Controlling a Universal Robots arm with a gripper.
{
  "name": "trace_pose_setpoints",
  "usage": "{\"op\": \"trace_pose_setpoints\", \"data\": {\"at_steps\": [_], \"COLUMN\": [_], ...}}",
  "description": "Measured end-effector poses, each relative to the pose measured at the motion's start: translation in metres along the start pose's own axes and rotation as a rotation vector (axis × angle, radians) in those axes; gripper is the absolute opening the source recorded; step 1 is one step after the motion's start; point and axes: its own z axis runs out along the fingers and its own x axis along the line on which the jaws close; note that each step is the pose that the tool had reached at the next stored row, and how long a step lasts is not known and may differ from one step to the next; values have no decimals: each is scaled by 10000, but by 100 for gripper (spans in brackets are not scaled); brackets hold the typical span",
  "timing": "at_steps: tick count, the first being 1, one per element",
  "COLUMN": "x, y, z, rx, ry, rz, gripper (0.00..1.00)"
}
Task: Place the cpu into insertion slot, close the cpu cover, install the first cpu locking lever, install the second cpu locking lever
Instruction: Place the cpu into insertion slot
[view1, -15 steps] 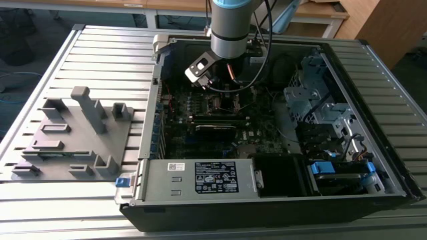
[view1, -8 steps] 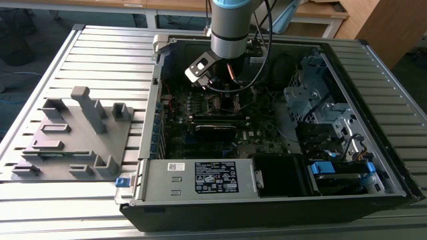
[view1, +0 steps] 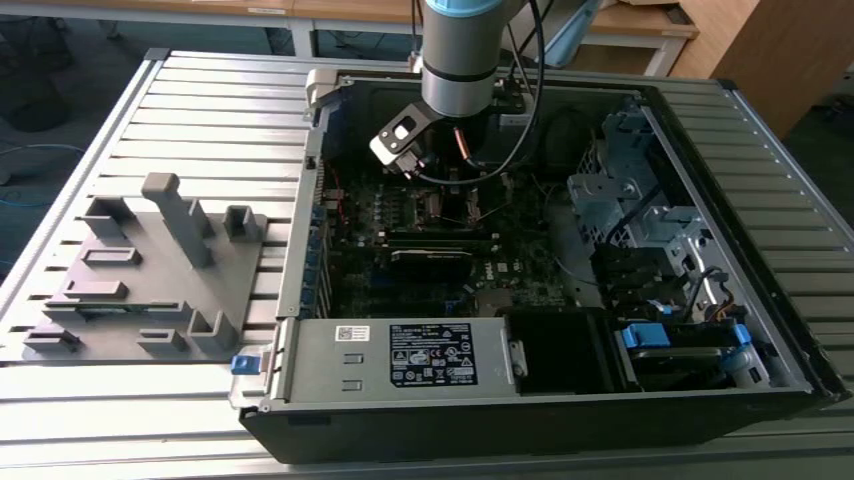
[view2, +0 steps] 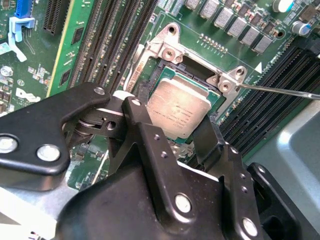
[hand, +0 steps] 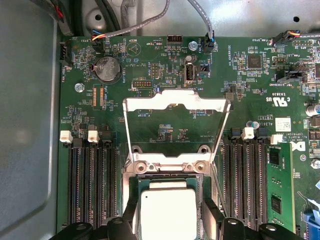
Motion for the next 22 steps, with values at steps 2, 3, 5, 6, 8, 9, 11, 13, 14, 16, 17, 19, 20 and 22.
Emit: {"op": "trace_pose_setpoints", "data": {"at_steps": [2,3,5,6,8,9,11,13,14,16,17,19,20,22], "x": [0,0,0,0,0,0,0,0,0,0,0,0,0,0], "y": [0,0,0,0,0,0,0,0,0,0,0,0,0,0], "z": [0,0,0,0,0,0,0,0,0,0,0,0,0,0], "rx": [0,0,0,0,0,0,1,0,0,0,0,1,0,0], "ry": [0,0,1,1,1,2,2,2,2,3,3,3,3,4], "rz": [0,0,1,0,0,0,0,1,0,0,0,0,1,0], "gripper": [62,62,62,62,62,62,60,54,54,54,54,54,54,54]}}
